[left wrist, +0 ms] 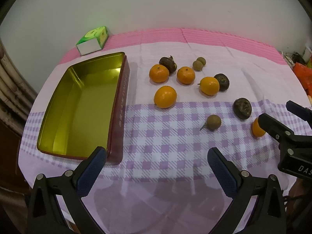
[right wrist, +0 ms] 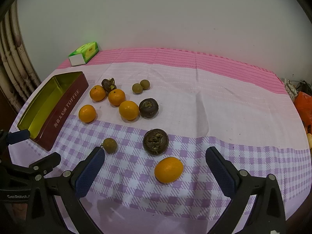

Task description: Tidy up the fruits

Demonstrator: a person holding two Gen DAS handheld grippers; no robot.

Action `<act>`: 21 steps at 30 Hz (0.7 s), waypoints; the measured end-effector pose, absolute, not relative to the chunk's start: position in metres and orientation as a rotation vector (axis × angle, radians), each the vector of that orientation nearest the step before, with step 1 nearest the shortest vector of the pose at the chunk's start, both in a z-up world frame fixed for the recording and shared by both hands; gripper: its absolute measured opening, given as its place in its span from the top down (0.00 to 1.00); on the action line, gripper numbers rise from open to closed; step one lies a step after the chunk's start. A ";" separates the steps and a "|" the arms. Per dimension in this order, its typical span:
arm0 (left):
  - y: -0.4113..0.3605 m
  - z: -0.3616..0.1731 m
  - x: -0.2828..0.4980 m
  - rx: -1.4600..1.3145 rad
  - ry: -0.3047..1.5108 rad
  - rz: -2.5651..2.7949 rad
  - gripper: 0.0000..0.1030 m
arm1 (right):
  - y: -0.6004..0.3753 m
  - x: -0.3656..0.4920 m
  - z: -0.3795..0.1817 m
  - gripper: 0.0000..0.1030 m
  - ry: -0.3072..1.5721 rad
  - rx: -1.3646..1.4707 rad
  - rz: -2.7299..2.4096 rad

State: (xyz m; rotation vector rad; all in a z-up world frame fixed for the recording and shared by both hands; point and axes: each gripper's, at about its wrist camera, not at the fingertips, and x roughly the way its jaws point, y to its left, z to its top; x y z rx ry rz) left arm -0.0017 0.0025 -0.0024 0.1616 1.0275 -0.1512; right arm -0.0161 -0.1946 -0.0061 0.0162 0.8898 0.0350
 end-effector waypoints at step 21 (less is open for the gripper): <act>0.009 -0.006 0.004 0.157 1.036 -0.115 0.00 | -0.196 -0.017 -0.005 0.01 0.888 0.023 0.037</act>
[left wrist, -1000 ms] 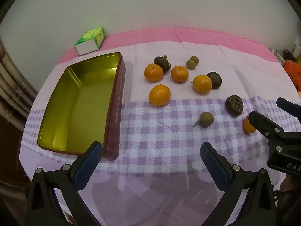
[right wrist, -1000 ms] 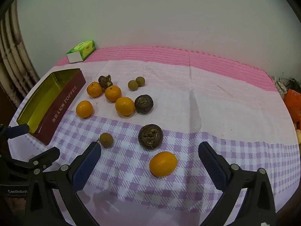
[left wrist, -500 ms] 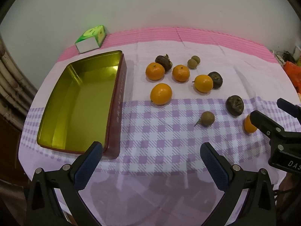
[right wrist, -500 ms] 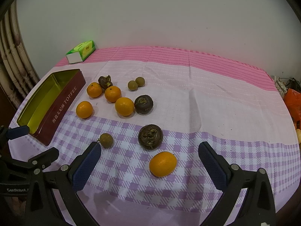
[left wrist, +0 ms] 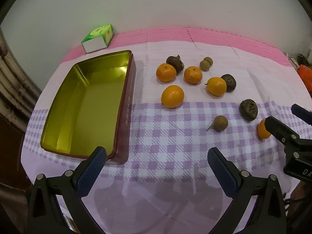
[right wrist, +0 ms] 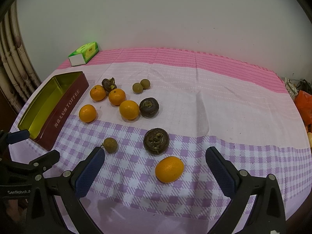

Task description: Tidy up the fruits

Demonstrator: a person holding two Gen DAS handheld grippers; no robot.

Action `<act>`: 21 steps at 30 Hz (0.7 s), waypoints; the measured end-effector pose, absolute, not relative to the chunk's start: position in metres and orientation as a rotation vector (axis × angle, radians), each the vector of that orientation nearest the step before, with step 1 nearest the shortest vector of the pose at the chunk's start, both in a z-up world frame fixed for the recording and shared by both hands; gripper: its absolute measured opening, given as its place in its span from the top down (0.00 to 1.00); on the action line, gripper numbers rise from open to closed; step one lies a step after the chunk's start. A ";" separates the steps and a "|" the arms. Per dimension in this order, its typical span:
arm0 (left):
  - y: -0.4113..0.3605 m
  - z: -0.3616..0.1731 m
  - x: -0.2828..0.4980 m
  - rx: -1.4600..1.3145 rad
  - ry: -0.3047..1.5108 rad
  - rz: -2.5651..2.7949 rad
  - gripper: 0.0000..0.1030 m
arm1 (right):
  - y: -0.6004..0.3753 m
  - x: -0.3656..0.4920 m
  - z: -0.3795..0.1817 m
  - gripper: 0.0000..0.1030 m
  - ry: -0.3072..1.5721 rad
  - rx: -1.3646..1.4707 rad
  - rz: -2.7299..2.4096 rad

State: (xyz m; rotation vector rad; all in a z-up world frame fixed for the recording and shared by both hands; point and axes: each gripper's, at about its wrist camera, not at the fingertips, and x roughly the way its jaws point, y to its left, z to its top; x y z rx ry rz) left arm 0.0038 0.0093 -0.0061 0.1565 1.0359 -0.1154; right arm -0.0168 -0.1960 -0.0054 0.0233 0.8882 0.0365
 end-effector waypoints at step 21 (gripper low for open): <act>0.011 -0.007 0.004 0.154 1.036 -0.109 0.00 | -0.194 -0.017 -0.007 0.01 0.899 0.036 0.042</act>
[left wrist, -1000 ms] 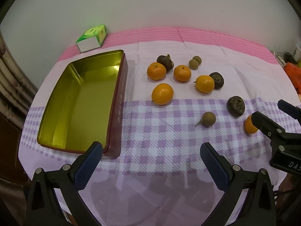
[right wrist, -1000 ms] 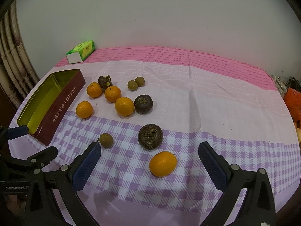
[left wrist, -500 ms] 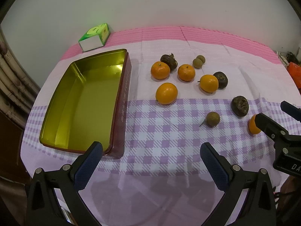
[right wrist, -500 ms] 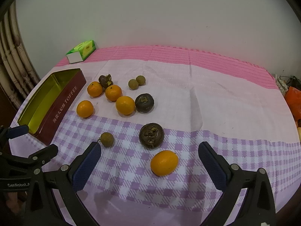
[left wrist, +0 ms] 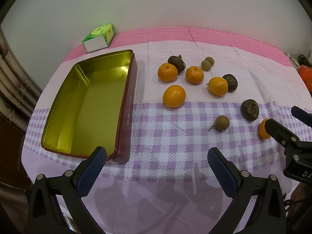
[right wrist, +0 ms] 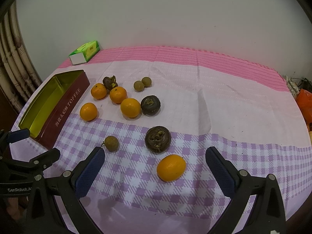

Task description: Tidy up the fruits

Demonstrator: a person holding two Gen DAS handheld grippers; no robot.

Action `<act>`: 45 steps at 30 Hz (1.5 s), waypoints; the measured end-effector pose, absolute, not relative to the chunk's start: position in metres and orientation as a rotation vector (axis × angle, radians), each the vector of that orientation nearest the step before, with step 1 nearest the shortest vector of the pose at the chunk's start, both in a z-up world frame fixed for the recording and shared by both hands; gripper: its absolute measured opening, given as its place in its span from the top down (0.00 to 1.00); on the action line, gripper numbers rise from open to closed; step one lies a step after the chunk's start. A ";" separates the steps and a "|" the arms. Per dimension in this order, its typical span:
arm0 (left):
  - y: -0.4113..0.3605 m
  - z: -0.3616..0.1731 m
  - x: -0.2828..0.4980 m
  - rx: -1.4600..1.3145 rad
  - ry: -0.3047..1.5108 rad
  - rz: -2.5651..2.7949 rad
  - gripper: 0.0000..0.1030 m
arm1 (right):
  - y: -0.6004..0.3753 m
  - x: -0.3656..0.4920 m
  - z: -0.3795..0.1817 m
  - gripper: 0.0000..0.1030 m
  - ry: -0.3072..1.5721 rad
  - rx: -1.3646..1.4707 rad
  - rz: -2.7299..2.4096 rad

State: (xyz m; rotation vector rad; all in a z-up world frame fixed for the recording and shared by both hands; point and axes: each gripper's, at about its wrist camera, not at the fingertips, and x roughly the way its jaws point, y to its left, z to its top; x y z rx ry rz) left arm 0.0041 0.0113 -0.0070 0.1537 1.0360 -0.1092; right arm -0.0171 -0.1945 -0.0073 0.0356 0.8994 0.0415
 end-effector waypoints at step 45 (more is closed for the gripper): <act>0.011 -0.022 0.012 0.145 1.068 -0.165 0.00 | -0.212 -0.017 -0.045 0.32 1.055 -0.046 0.006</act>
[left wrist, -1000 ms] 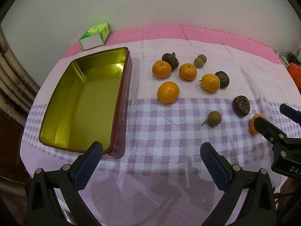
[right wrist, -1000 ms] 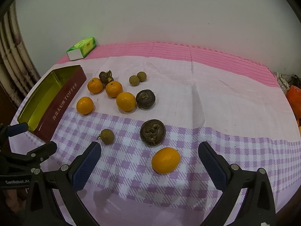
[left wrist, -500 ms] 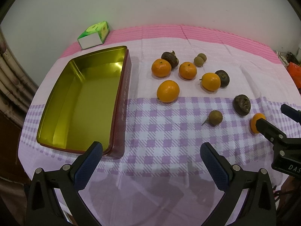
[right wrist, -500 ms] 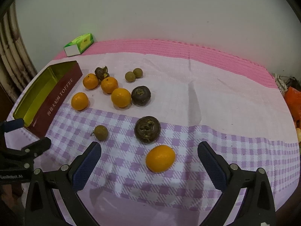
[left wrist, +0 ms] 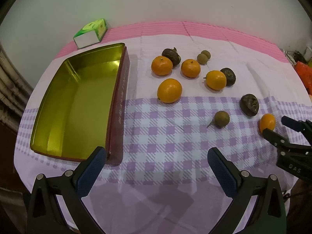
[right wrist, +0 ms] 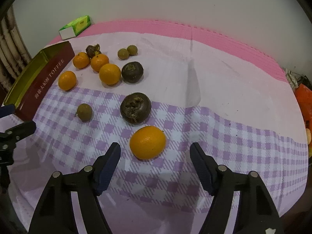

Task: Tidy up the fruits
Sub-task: 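Grasp the large orange with the right gripper while the left tool approaches, then grasp the small brown longan with the left gripper while the right holds the orange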

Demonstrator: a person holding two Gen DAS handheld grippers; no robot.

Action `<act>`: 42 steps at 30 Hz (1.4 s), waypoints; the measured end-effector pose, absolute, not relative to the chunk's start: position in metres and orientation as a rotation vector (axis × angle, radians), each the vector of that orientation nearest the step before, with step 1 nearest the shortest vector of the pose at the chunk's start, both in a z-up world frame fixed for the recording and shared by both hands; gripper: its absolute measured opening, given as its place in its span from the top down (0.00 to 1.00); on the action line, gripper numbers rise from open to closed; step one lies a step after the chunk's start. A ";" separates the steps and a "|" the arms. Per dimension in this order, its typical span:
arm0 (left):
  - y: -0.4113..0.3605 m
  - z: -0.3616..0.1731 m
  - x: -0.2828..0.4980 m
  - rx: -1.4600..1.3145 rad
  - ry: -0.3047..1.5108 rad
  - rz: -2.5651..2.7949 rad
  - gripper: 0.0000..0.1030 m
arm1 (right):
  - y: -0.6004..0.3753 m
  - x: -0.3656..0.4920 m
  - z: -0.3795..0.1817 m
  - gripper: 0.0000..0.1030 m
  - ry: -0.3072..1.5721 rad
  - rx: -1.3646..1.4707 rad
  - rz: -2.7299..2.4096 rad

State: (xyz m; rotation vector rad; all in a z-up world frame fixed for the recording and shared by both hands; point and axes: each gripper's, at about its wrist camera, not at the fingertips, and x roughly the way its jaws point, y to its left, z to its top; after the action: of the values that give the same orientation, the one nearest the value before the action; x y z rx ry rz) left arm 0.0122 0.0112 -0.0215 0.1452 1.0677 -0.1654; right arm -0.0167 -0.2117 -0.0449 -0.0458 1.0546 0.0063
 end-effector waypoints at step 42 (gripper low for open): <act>-0.079 -0.043 0.055 0.222 1.141 -0.433 0.45 | -0.228 0.003 -0.062 0.62 1.113 0.090 -0.050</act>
State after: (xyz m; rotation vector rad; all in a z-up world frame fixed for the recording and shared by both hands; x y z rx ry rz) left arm 0.0555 -0.0787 -0.0434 0.2219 1.1410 -0.4330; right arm 0.0029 -0.2285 -0.0625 0.0898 1.1127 -0.0498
